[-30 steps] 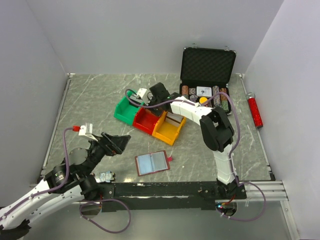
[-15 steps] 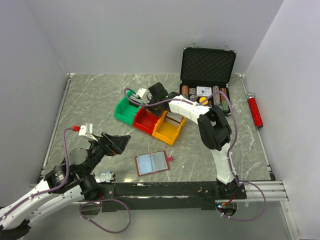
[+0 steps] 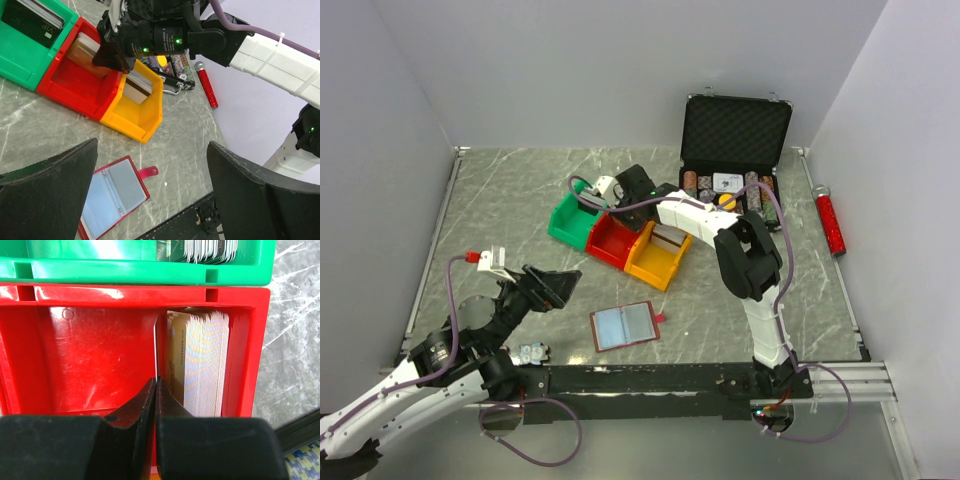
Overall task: Take the credit cards out of the card holder
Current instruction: Place the credit card in the storage box.
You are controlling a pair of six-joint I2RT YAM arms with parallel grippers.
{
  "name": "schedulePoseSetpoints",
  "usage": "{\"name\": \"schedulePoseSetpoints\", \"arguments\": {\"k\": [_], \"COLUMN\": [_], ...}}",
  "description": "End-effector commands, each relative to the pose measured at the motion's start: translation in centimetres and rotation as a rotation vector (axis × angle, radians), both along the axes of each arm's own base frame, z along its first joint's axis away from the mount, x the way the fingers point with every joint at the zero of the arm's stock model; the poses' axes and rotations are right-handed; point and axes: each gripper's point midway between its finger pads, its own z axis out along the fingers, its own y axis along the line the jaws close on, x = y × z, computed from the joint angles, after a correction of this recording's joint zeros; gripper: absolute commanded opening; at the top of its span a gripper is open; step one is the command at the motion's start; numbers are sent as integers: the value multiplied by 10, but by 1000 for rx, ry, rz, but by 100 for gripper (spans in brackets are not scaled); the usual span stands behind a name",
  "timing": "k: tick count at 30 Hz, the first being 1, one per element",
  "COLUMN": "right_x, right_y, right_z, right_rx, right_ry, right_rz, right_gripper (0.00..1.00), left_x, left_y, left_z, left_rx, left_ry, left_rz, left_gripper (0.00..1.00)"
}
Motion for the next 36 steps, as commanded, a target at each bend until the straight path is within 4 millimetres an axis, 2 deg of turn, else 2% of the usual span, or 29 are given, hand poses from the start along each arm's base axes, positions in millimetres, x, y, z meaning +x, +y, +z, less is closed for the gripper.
{"name": "schedulePoseSetpoints", "arguments": {"k": [1, 12, 18, 25, 36], "right_x": [0, 2, 5, 10, 18], "right_y": [-1, -2, 0, 3, 1], "right_z": [5, 9, 20, 41, 55], "right_rx": [-10, -8, -1, 28, 33], "right_ry": [5, -8, -32, -73, -111], "right_rz": [-24, -41, -46, -65, -105], "right_gripper": [8, 12, 14, 16, 18], "left_x": [1, 1, 1, 1, 0], "left_y": [-2, -3, -4, -4, -5], "left_z": [1, 1, 1, 1, 1], "left_rx": [-1, -1, -1, -2, -5], "left_ry": [-7, -6, -6, -9, -9], "left_rz": [-3, -8, -11, -11, -16], "left_gripper": [95, 95, 95, 96, 96]}}
